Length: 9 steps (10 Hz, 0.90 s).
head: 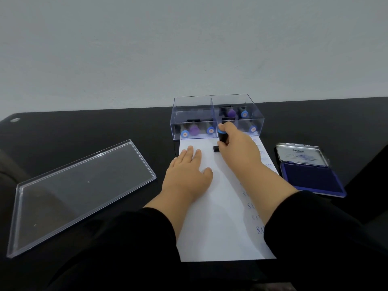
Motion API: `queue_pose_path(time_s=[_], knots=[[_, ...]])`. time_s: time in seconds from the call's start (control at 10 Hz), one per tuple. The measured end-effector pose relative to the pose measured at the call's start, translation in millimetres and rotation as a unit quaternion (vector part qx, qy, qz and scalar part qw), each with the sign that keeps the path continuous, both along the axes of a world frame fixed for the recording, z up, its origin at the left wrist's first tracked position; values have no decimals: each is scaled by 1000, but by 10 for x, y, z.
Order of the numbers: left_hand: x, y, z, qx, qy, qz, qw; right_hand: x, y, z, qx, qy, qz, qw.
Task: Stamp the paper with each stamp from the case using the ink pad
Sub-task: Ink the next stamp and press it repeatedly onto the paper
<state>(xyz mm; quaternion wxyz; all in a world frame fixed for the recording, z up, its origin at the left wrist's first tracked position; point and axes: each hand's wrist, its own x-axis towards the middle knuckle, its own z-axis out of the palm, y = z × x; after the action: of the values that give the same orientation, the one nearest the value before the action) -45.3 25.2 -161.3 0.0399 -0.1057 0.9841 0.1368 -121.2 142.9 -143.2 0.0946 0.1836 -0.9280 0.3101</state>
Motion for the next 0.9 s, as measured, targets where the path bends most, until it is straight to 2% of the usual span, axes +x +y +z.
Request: queue_pose_path(time_s=[0.9], knots=[[-1,6,4,-6,-6,0,1000,23,15,-13,-7,0,7,1000]])
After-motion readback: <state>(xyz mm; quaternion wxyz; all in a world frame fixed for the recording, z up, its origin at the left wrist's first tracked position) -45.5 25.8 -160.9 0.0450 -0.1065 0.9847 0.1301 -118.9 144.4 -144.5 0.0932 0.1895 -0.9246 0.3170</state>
